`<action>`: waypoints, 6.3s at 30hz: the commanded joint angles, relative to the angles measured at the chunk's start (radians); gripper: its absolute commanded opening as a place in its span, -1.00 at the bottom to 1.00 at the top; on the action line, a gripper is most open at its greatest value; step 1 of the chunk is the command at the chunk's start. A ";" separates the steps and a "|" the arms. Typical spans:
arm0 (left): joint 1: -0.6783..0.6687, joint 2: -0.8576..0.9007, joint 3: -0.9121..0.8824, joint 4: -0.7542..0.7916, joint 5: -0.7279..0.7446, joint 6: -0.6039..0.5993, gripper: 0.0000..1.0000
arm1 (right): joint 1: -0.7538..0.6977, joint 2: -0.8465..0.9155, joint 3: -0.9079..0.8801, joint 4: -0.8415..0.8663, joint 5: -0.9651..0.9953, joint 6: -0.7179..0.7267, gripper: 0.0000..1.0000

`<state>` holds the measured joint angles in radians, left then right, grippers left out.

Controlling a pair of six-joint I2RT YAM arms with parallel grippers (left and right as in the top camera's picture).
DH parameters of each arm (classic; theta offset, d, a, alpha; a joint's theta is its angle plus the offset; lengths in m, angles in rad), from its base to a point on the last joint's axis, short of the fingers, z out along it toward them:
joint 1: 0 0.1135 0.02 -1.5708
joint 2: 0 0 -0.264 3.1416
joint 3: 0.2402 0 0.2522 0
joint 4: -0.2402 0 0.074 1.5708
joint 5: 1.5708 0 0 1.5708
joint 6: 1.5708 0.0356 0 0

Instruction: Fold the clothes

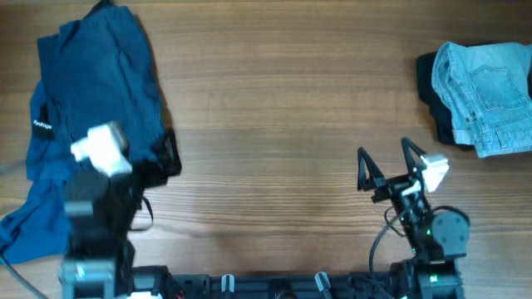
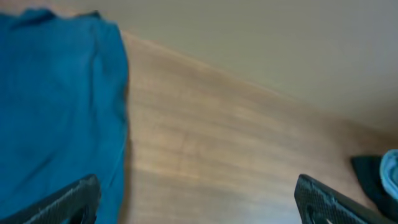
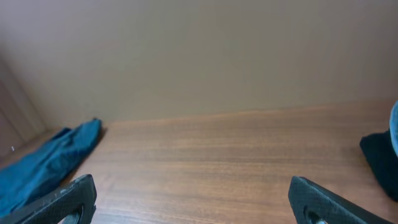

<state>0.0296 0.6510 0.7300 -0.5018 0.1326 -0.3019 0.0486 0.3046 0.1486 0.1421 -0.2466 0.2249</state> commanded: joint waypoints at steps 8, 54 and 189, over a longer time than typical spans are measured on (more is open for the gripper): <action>0.008 0.460 0.385 -0.196 0.005 0.116 1.00 | -0.004 0.776 0.570 -0.273 -0.259 -0.174 0.99; -0.084 1.162 0.385 -0.259 -0.449 0.002 -0.45 | 0.137 1.242 0.877 -0.445 0.048 -0.109 1.00; -0.281 1.008 0.909 -0.613 -0.213 -0.094 0.00 | -0.059 1.692 1.614 -0.596 -0.314 -0.121 0.99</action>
<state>-0.2447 1.6520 1.6482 -1.1164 -0.0711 -0.4194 -0.0227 2.0083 1.7432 -0.2981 -0.4583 0.1291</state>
